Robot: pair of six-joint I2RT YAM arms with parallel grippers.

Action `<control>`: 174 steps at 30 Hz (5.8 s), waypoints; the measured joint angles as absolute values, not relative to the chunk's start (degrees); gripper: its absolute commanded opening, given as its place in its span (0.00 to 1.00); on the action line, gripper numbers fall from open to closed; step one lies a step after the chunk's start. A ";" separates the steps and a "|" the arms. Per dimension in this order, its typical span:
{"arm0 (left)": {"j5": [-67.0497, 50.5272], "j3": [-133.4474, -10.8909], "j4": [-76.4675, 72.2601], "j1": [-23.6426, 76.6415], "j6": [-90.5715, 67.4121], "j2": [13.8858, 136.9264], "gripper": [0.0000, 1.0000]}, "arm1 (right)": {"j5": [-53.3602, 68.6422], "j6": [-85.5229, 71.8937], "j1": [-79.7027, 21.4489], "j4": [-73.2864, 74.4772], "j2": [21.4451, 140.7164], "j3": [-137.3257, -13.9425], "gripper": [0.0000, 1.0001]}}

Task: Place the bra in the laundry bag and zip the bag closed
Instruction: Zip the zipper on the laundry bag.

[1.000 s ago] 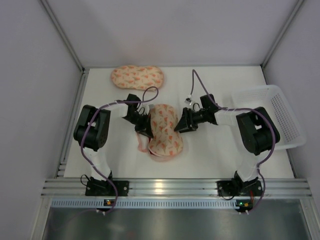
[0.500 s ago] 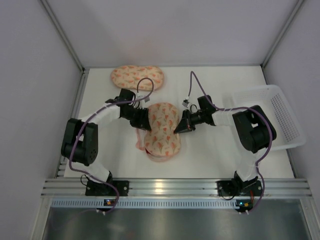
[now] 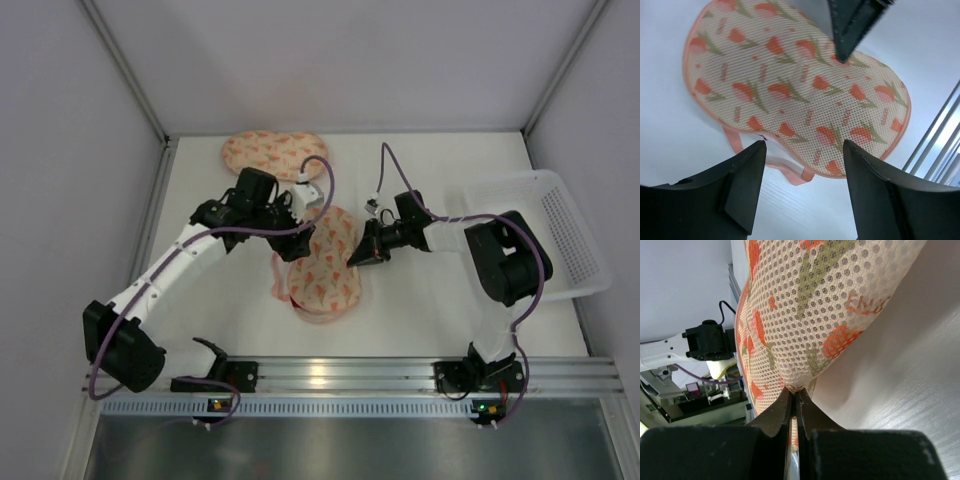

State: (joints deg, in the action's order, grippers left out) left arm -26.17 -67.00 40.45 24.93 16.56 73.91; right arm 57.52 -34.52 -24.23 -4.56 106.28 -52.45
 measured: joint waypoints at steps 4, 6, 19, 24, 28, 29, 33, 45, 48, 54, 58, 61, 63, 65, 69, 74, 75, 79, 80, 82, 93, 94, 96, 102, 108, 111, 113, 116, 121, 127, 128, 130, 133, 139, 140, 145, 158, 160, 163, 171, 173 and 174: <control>-22.55 -71.05 44.60 36.47 24.29 77.82 0.66 | 56.75 -34.11 -24.23 -3.79 106.28 -52.58 0.00; -19.38 -74.04 47.05 43.20 28.93 81.45 0.64 | 56.60 -33.91 -24.23 -3.38 106.32 -52.62 0.00; 0.99 -86.67 56.14 72.69 44.99 109.06 0.61 | 55.44 -33.41 -25.76 -1.34 106.65 -53.80 0.00; 5.80 -94.63 57.74 73.84 45.17 116.90 0.62 | 55.22 -33.41 -26.37 -1.17 106.91 -53.80 0.00; 9.61 -97.45 59.70 73.80 45.15 121.12 0.62 | 54.94 -33.32 -26.48 -0.80 107.15 -53.80 0.00; 10.44 -97.58 60.23 73.80 45.15 121.93 0.62 | 54.87 -33.23 -26.48 -0.78 107.15 -53.80 0.00; 12.71 -97.65 62.33 73.78 44.93 124.57 0.62 | 54.83 -33.15 -26.48 -0.78 107.15 -53.80 0.00; 15.18 -99.53 65.04 73.78 43.90 127.07 0.21 | 54.46 -32.99 -26.48 -0.67 107.15 -53.80 0.00; 15.07 -99.53 65.43 73.78 43.57 127.26 0.13 | 54.37 -32.75 -26.48 -0.47 107.15 -53.82 0.00; 13.78 -99.53 66.70 73.82 43.18 127.24 0.00 | 54.13 -31.88 -26.50 1.10 107.77 -56.05 0.00; 12.29 -98.39 66.72 74.15 42.72 127.04 0.00 | 54.00 -30.74 -26.50 2.70 108.42 -57.01 0.00; 10.55 -96.33 66.72 75.07 41.85 126.67 0.00 | 53.82 -29.95 -26.50 4.10 108.97 -57.74 0.00; 9.47 -94.78 66.87 76.05 41.34 126.10 0.00 | 53.58 -29.26 -26.48 5.41 109.40 -58.63 0.00; 8.45 -93.19 66.94 77.17 40.66 125.21 0.00 | 53.54 -28.47 -26.46 6.81 109.71 -59.40 0.00; 6.07 -91.22 67.07 78.50 39.62 123.00 0.00 | 53.54 -27.00 -26.41 9.61 110.30 -60.40 0.00; 5.08 -87.92 64.84 78.59 38.65 118.56 0.00 | 53.74 -24.93 -26.48 13.67 110.54 -61.93 0.17; 5.39 -87.44 64.47 78.56 38.61 117.84 0.00 | 53.80 -24.05 -26.48 14.74 110.54 -62.59 0.26; 5.17 -87.26 63.68 78.06 37.85 117.60 0.00 | 53.63 -20.32 -25.65 17.47 110.21 -64.84 0.58; 5.15 -87.31 63.35 77.73 37.78 117.62 0.00 | 53.58 -19.03 -25.17 18.74 109.80 -65.04 0.61; 5.21 -87.74 62.67 76.60 37.63 117.69 0.00 | 53.65 -16.40 -24.08 22.13 108.66 -64.97 0.64; 8.16 -93.47 55.81 70.00 38.15 118.67 0.00 | 60.14 -9.56 -22.59 29.54 107.31 -59.05 0.47; 8.23 -93.54 55.55 70.00 38.26 118.67 0.00 | 60.75 -9.50 -22.70 29.36 108.01 -59.05 0.41; 8.21 -93.54 55.18 70.13 38.44 118.67 0.00 | 62.02 -9.96 -22.90 29.15 109.80 -59.05 0.21; 7.90 -93.34 54.41 70.28 38.70 118.65 0.00 | 63.72 -10.87 -23.11 29.15 112.14 -59.79 0.00; 7.14 -90.24 53.01 70.41 38.63 118.19 0.00 | 63.44 -10.63 -23.07 29.21 112.14 -60.16 0.00; 6.72 -87.37 52.42 71.09 38.22 116.60 0.00 | 62.37 -10.48 -22.74 29.80 112.14 -60.93 0.00; 6.52 -85.58 52.45 71.77 37.82 115.26 0.00 | 61.69 -10.33 -22.70 30.11 112.16 -61.98 0.00; 5.72 -83.18 52.31 72.40 37.28 113.19 0.00 | 60.86 -9.93 -22.59 30.85 112.20 -63.81 0.00; 3.44 -77.97 52.12 72.55 35.97 108.99 0.00 | 59.16 -8.34 -21.87 32.82 114.34 -68.86 0.00; 3.25 -72.34 50.19 72.53 35.94 106.21 0.00 | 57.41 -6.37 -21.52 36.60 116.90 -74.76 0.00; 3.44 -71.79 49.56 72.51 35.97 106.19 0.00 | 56.99 -6.17 -21.52 37.10 116.95 -75.18 0.00; 3.92 -71.50 48.86 72.44 35.97 106.24 0.00 | 56.55 -5.87 -21.52 38.02 116.97 -76.05 0.15; 3.88 -72.27 48.66 72.18 35.68 106.37 0.00 | 55.37 -5.06 -21.30 38.96 116.97 -77.17 0.46; 3.84 -78.19 48.82 70.59 34.98 108.29 0.00 | 54.24 -1.28 -19.07 41.89 115.02 -76.64 0.62; 3.95 -79.13 48.47 70.17 34.79 108.68 0.00 | 54.26 -0.51 -18.68 42.52 114.06 -75.75 0.62; 4.95 -82.81 46.19 67.70 34.26 110.61 0.00 | 57.32 0.97 -18.24 45.36 110.67 -70.08 0.62; 5.17 -84.73 44.62 67.20 34.17 111.31 0.00 | 63.29 -0.08 -22.76 44.84 112.51 -68.27 0.00; 4.86 -84.53 44.47 67.24 34.15 111.31 0.00 | 63.22 -0.19 -22.74 44.80 112.97 -68.38 0.00; 4.14 -82.65 43.62 67.44 33.93 110.96 0.00 | 62.37 -0.19 -22.37 44.80 113.12 -68.45 0.00; 1.85 -73.80 43.72 68.55 31.81 105.49 0.00 | 58.85 -0.19 -20.01 44.77 113.23 -71.44 0.00; 1.52 -72.29 43.79 68.60 31.38 103.79 0.00 | 58.85 -0.03 -19.40 44.93 113.69 -72.71 0.11; 1.34 -71.96 43.81 68.60 31.31 103.28 0.00 | 59.00 -0.08 -19.31 45.04 113.93 -73.17 0.34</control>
